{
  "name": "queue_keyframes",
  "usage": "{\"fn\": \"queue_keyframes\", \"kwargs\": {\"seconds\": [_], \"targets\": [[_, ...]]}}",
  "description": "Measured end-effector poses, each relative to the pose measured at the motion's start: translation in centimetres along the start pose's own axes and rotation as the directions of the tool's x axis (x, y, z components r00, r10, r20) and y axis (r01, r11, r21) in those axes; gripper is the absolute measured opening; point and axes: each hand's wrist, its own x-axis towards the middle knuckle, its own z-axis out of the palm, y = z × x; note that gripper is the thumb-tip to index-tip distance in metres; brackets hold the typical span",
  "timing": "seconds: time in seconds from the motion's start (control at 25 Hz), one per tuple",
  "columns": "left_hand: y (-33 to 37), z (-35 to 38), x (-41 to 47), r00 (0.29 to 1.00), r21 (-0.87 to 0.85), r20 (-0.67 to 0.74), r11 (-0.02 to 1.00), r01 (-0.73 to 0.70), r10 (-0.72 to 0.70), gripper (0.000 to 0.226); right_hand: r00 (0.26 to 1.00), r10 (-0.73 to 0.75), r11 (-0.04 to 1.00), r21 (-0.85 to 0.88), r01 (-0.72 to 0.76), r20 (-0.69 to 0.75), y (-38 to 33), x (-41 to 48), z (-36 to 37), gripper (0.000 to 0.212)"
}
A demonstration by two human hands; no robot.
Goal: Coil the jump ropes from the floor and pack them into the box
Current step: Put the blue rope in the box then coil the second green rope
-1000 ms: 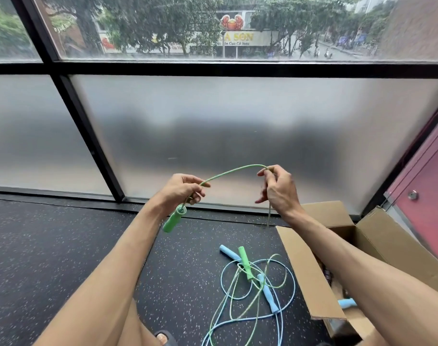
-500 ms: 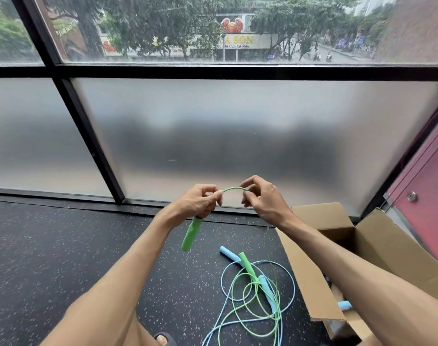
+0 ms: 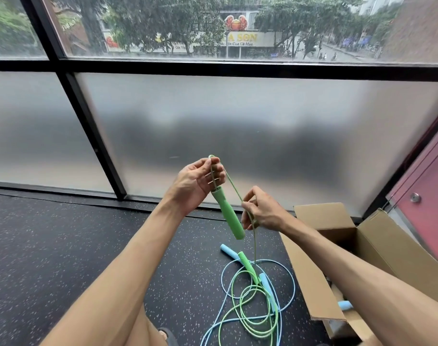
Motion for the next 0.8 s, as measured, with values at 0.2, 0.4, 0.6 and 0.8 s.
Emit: {"fn": "queue_keyframes", "kwargs": {"seconds": [0.2, 0.4, 0.6, 0.8], "targets": [[-0.6, -1.5, 1.2, 0.913, 0.079, -0.259, 0.949, -0.305, 0.315, 0.018, 0.983, 0.01, 0.999, -0.046, -0.001, 0.181, -0.5, -1.1, 0.3, 0.011], [-1.6, -2.6, 2.0, 0.796, 0.409, -0.386, 0.86, -0.305, 0.466, 0.023, 0.976, -0.179, 0.958, -0.205, 0.203, 0.126, -1.8, -1.5, 0.8, 0.007], [-2.7, -3.6, 2.2, 0.807, 0.654, -0.354, 0.742, -0.149, 0.473, 0.023, 0.947, -0.322, 0.91, -0.272, 0.313, 0.012, -3.0, -1.6, 0.5, 0.011], [-3.0, -1.8, 0.7, 0.997, 0.754, -0.073, 0.654, 0.063, -0.012, 0.03, 0.873, -0.45, 0.878, -0.27, 0.395, -0.187, -3.0, -0.9, -0.5, 0.013]]}}
